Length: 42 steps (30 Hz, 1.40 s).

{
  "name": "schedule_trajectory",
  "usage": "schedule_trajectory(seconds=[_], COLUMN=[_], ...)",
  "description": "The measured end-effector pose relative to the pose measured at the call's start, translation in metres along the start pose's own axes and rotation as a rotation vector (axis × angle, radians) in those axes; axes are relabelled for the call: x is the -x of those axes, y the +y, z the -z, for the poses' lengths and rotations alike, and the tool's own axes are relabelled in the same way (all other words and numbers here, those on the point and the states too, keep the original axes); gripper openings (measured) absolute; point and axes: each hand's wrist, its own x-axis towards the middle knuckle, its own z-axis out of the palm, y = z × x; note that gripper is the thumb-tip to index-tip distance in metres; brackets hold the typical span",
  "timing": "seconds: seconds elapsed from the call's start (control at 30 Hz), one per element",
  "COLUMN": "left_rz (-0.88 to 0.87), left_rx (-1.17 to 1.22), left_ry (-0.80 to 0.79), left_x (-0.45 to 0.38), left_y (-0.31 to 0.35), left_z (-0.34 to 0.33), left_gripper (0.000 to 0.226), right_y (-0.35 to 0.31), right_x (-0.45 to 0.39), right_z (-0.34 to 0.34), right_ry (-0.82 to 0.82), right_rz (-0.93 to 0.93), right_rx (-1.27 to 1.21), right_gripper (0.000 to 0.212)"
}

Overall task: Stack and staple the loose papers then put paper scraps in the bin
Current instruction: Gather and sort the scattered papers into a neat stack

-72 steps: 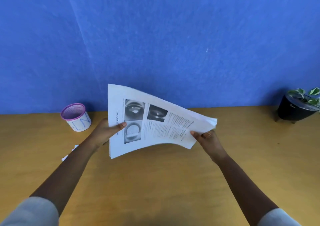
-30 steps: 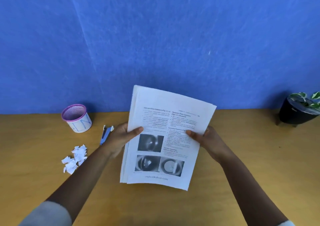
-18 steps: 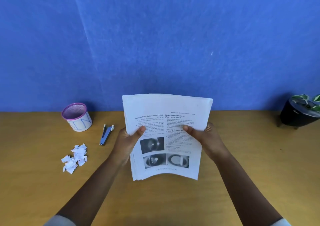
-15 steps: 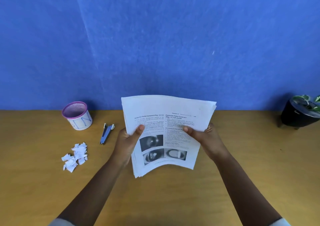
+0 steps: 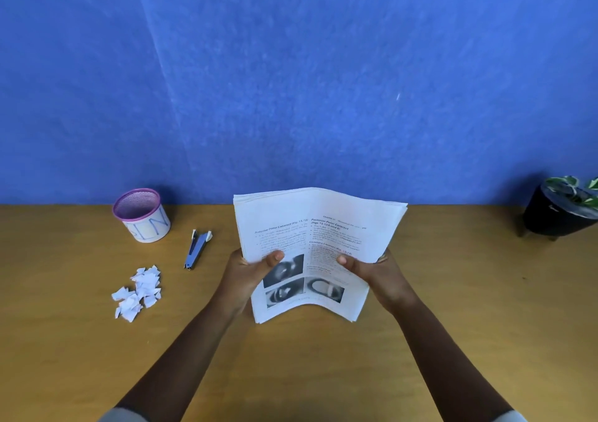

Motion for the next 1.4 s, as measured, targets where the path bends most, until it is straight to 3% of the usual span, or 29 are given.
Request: schedule_trajectory(seconds=[0.13, 0.2, 0.3, 0.5, 0.57, 0.67, 0.77, 1.03, 1.23, 1.4], left_rz=[0.006, 0.015, 0.037, 0.024, 0.034, 0.051, 0.066, 0.13, 0.158, 0.251], left_rx=[0.018, 0.016, -0.008, -0.007, -0.012, -0.032, -0.064, -0.092, -0.045, -0.061], left_ry=[-0.019, -0.029, -0.001, 0.007, -0.004, 0.017, 0.034, 0.032, 0.162, 0.24], left_x=[0.001, 0.004, 0.007, 0.009, 0.009, 0.009, 0.009, 0.011, 0.009, 0.013], left_y=[-0.003, -0.007, -0.011, -0.013, -0.016, -0.019, -0.022, -0.025, -0.031, -0.049], left_z=[0.002, 0.002, 0.002, 0.001, 0.001, 0.001, 0.001, -0.001, -0.006, -0.008], left_gripper=[0.023, 0.041, 0.031, 0.029, 0.042, 0.03, 0.034, 0.027, 0.02, 0.021], right_y=[0.0, 0.003, 0.008, 0.009, 0.011, 0.019, 0.032, 0.044, 0.037, 0.052], right_x=[0.001, 0.002, 0.005, 0.007, 0.008, 0.011, 0.013, 0.011, 0.009, 0.011], right_z=[0.007, 0.008, 0.007, 0.004, 0.004, 0.004, 0.005, 0.009, 0.018, 0.019], right_ry=[0.015, 0.017, 0.027, 0.017, 0.021, 0.042, 0.077, 0.154, 0.079, 0.14], right_rz=[-0.028, -0.053, -0.062, -0.058, -0.07, -0.102, -0.139, -0.215, -0.316, -0.372], right_rx=[0.011, 0.013, 0.016, 0.019, 0.039, 0.063, 0.102, 0.134, 0.258, 0.31], right_gripper=[0.031, 0.03, 0.032, 0.036, 0.036, 0.037, 0.036, 0.02, 0.014, 0.021])
